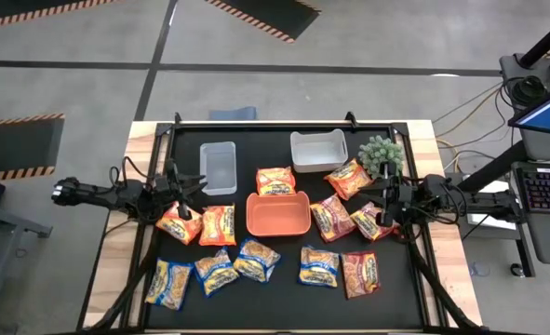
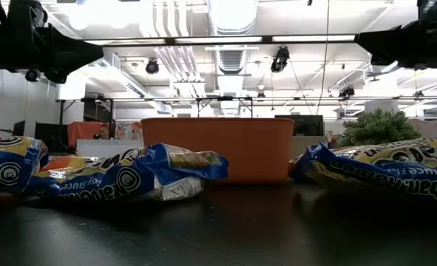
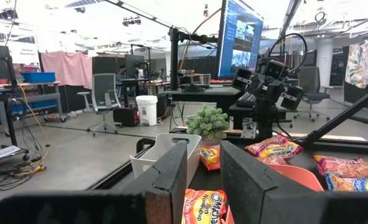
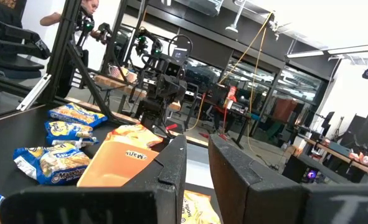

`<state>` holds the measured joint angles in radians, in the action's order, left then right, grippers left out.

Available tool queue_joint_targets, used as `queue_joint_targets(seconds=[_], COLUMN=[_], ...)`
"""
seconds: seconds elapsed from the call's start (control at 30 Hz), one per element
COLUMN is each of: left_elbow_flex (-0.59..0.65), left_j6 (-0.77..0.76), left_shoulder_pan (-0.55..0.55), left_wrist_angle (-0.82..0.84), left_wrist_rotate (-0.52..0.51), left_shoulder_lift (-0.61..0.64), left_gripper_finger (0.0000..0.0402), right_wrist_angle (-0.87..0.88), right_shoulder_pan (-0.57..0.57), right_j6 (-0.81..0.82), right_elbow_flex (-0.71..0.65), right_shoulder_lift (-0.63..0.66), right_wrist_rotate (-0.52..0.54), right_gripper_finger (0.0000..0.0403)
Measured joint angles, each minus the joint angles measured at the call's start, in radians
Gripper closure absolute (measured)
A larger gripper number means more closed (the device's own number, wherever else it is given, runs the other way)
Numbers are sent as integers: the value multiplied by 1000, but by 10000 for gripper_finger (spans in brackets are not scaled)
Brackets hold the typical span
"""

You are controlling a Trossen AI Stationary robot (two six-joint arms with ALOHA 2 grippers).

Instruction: Sort Maruchan noodles

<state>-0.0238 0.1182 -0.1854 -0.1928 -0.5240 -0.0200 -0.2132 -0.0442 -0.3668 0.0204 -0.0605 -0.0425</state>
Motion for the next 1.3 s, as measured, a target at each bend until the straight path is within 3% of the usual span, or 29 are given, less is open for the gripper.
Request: queue_joint_targets(seconds=[1.13,1.3], left_elbow_flex=[0,0], left_j6=[0,180], left_shoulder_pan=[0,0], left_wrist_angle=[0,0], left_wrist_rotate=[0,0], left_shoulder_lift=[0,0], left_gripper_finger=[325,325], right_wrist_angle=[0,0], right_shoulder_pan=[0,0], right_j6=[0,-45], right_elbow_flex=[0,0], right_shoulder_lift=[0,0], right_wrist_rotate=[0,0], right_gripper_finger=[344,344])
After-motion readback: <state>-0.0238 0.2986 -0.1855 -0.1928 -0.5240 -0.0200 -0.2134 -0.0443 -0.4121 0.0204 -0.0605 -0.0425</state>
